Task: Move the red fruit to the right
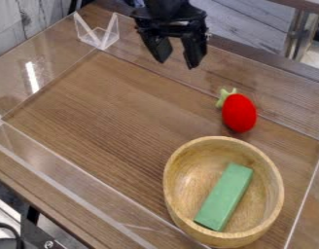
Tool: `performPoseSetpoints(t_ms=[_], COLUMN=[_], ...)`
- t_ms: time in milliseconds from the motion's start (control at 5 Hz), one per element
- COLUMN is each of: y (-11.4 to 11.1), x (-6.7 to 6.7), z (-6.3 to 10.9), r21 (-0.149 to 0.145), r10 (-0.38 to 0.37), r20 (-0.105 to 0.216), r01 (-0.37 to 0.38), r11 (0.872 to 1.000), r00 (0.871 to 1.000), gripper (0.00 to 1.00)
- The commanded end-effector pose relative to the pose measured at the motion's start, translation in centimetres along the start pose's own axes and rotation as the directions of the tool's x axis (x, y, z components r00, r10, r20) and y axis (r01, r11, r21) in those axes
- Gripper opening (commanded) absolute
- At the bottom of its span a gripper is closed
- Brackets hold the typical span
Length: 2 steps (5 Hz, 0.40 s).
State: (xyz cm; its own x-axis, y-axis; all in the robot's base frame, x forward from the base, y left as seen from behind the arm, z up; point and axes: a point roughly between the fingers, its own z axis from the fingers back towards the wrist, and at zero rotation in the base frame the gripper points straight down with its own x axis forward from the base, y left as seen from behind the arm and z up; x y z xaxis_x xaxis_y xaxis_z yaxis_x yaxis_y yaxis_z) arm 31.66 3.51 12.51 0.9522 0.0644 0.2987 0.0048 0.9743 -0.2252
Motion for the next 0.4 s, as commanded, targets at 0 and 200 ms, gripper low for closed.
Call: performPoseSetpoints(t_ms=[0, 200], y=[0.8, -0.3], x=[0.2, -0.1], z=[0.1, -1.1], r21=[0.029, 0.049], r10=[0.003, 0.006], r20=[0.026, 0.023], r01=[-0.004, -0.007], r11=[1.0, 0.999], r00=[1.0, 1.0], gripper=[1.0, 1.0])
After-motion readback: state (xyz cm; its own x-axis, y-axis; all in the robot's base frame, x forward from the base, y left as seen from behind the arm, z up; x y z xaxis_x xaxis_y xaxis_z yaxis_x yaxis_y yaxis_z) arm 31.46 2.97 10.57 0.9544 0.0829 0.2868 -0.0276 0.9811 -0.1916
